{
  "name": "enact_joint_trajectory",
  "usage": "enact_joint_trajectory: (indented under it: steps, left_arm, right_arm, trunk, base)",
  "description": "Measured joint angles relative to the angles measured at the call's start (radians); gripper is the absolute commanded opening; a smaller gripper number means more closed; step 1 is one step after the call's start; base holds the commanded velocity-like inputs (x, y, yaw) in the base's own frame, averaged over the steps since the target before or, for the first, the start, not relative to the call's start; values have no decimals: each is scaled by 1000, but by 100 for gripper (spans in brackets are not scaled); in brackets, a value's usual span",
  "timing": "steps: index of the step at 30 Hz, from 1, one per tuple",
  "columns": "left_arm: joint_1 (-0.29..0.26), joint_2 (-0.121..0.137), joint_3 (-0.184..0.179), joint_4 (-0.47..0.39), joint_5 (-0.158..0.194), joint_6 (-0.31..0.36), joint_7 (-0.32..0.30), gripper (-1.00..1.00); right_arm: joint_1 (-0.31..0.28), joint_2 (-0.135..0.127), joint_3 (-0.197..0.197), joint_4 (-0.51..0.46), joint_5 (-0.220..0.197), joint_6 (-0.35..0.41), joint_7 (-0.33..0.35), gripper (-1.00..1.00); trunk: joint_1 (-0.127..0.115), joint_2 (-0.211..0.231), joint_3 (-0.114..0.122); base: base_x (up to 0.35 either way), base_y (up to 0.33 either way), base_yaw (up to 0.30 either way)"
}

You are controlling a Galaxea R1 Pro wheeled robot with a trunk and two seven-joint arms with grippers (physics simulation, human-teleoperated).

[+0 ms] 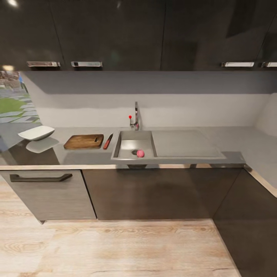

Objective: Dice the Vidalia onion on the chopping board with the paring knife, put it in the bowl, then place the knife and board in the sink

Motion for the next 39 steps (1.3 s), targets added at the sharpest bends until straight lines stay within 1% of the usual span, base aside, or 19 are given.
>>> enact_joint_trajectory:
  steps: [39]
  left_arm:
    - [0, 0, 0, 0, 0, 0, 0, 100]
  right_arm:
    - [0, 3, 0, 1, 0, 0, 0, 100]
  trunk:
    - [-150, 273, 122]
  base:
    - [0, 0, 0]
